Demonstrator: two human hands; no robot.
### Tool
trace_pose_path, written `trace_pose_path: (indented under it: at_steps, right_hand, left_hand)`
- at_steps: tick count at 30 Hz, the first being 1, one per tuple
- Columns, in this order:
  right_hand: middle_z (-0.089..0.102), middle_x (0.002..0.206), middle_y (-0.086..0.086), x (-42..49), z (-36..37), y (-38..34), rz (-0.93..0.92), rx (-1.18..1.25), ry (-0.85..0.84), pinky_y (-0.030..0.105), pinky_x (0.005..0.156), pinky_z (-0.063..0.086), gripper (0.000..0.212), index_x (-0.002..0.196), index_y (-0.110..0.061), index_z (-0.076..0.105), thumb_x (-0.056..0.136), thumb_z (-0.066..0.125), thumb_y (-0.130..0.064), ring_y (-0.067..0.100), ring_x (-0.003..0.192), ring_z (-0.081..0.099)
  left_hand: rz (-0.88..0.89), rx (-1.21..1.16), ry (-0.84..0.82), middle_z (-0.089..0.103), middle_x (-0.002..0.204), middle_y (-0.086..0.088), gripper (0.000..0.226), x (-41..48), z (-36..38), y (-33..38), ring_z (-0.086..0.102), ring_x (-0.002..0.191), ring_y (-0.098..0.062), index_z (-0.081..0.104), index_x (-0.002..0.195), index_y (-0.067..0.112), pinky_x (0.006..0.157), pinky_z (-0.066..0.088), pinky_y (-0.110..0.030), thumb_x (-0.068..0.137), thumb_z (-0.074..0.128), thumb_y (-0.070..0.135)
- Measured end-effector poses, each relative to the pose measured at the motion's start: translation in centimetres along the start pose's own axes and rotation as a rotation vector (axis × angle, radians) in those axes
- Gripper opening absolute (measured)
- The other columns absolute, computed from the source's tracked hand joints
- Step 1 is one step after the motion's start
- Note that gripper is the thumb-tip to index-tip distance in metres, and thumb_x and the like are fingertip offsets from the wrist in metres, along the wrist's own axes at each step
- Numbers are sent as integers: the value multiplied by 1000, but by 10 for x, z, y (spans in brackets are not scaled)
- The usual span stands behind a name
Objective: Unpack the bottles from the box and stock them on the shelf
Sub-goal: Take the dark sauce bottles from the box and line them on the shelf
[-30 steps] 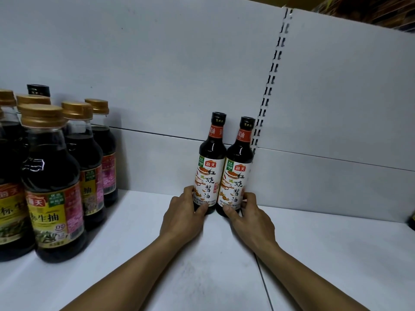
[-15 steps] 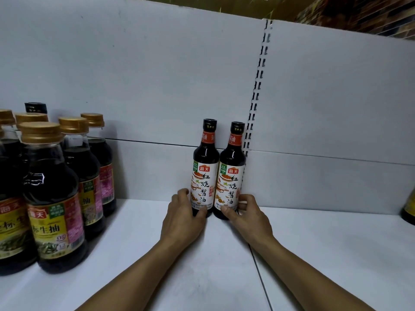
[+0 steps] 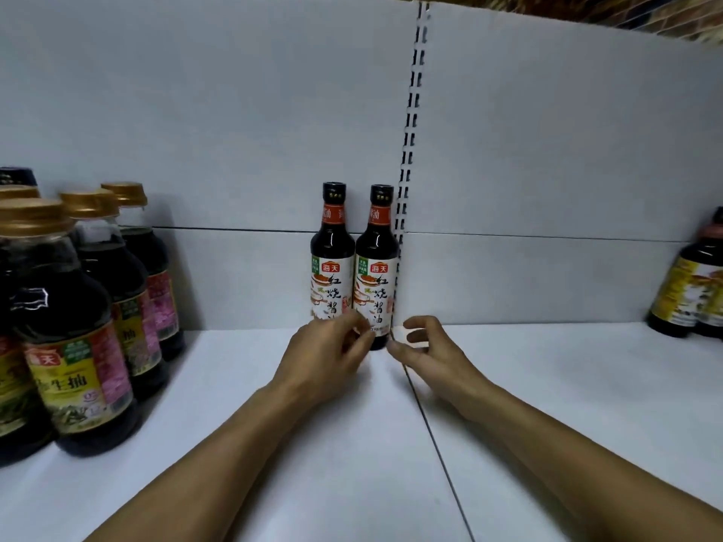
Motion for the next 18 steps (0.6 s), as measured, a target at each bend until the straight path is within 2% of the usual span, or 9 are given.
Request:
trace_pose_path:
  at_steps: [2, 4, 6, 9, 12, 15, 18]
  right_hand:
    - [50, 136, -1, -17, -5, -2, -48, -73, -10, 23, 81, 48, 50, 138, -27, 44, 95, 67, -40, 12, 111, 60]
    - [49, 139, -4, -36, -9, -7, -127, -164, 5, 30, 94, 50, 49, 138, -29, 46, 95, 67, -37, 12, 114, 60]
    - [49, 138, -8, -57, -10, -11, -189, -220, 12, 30, 101, 48, 43, 134, -33, 49, 95, 66, -34, 10, 117, 58]
    - [53, 135, -12, -80, -21, -18, -241, -206, 36, 29, 102, 47, 38, 129, -33, 51, 95, 67, -30, 9, 119, 58]
    - [57, 132, -16, -100, -41, -23, -245, -159, 64, 25, 103, 47, 42, 130, -32, 53, 92, 71, -28, 5, 118, 58]
    - [57, 127, -22, -123, -64, -24, -266, -149, 84, 14, 97, 42, 41, 127, -33, 55, 91, 73, -29, -3, 116, 57]
    - [60, 126, -23, -149, -95, -14, -290, -151, 163, 14, 99, 42, 39, 126, -35, 57, 91, 72, -27, -5, 117, 56]
  left_hand:
    - [63, -4, -38, 70, 86, 14, 15, -2, 2, 15, 63, 75, -10, 63, 109, 32, 67, 49, -25, 98, 59, 41]
    - [141, -1, -81, 74, 89, 11, 21, -4, 2, 33, 66, 76, -11, 62, 118, 31, 71, 55, -29, 99, 59, 41]
    - [221, 23, -141, 73, 92, 11, 30, -6, 3, 55, 66, 77, -10, 58, 127, 30, 74, 58, -33, 100, 58, 42]
    - [355, 84, -210, 66, 105, 8, 36, -14, 5, 92, 66, 90, -12, 53, 135, 30, 77, 59, -38, 101, 55, 42]
    - [404, 132, -264, 60, 119, 3, 38, -24, 8, 121, 62, 103, -18, 50, 138, 30, 82, 57, -42, 102, 53, 40]
    - [426, 118, -287, 57, 124, 4, 37, -31, 9, 150, 61, 109, -19, 49, 138, 30, 85, 55, -44, 102, 51, 40]
    - [460, 35, -272, 59, 124, 7, 34, -41, 17, 190, 60, 113, -15, 50, 136, 30, 87, 55, -43, 103, 52, 33]
Point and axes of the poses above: each hand's wrist, its own x-axis towards the middle knuckle, its own z-axis out of the palm, y = z × x, the point moved 7 cm from there along x, towards the middle knuckle
